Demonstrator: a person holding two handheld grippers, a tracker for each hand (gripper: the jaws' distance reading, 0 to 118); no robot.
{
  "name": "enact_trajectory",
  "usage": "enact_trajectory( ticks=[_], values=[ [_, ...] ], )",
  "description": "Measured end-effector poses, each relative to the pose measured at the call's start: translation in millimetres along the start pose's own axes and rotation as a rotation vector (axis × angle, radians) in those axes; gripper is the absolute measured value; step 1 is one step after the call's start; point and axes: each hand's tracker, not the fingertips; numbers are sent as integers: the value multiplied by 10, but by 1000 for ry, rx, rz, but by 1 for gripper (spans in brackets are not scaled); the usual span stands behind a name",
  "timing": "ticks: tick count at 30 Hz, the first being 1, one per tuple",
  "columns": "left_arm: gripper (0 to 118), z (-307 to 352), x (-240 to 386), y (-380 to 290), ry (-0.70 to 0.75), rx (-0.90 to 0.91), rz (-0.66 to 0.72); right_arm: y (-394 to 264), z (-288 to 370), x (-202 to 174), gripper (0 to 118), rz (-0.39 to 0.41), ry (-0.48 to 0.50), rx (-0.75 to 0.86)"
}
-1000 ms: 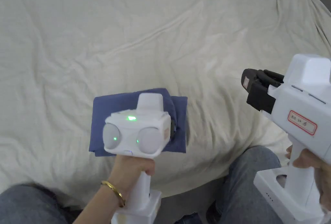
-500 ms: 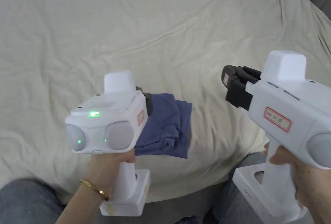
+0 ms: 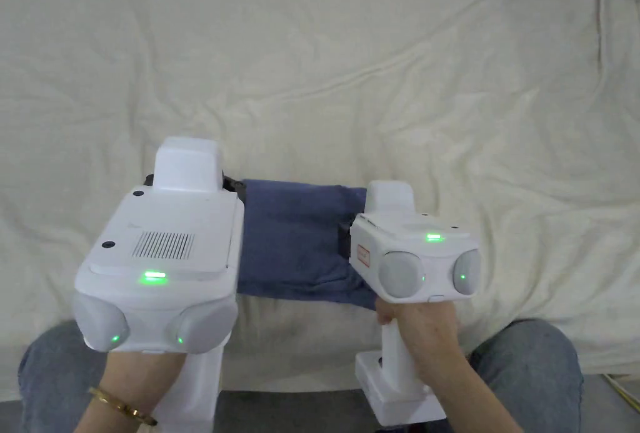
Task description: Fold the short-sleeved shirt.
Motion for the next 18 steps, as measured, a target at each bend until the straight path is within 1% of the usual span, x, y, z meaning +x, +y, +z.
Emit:
enact_trajectory(
  ticks=[1,2,3,4,5,6,7,10,12,13,15,16,18],
  values=[
    [16,-6,-12,-1,9,2,-5,-53,-59,18,1,-20,-2,8],
    [32,-10,-33,4,10,3,-7,-89,-84,25,1,-25,3,19],
    [64,-18,-60,20,9,2,-3,-90,-32,4,1,-28,1,27],
    [84,-35,-95,44,-1,-5,6,-67,2,-30,1,-18,-9,30],
    [101,-68,-143,72,-24,-27,20,-45,9,-54,1,11,-21,21],
    [115,-112,-193,101,-72,-55,38,-40,-1,-56,1,28,-23,17],
    [118,-165,-251,132,-111,-72,69,-50,-17,-46,1,30,-21,16],
    [118,-352,-453,256,-222,-176,153,-43,-13,19,1,-1,2,9],
    [118,-547,-598,297,-330,-283,192,-25,10,36,1,-20,15,2],
    [118,-660,-668,308,-411,-347,223,-24,8,40,1,-26,19,0],
    [118,-934,-819,229,-607,-447,329,-10,-10,39,2,-28,19,-2],
    [118,-1106,-889,128,-700,-498,412,-12,-12,37,1,-25,18,0],
    [118,-1324,-938,-44,-766,-596,503,-19,-6,36,1,-12,17,3]
  ],
)
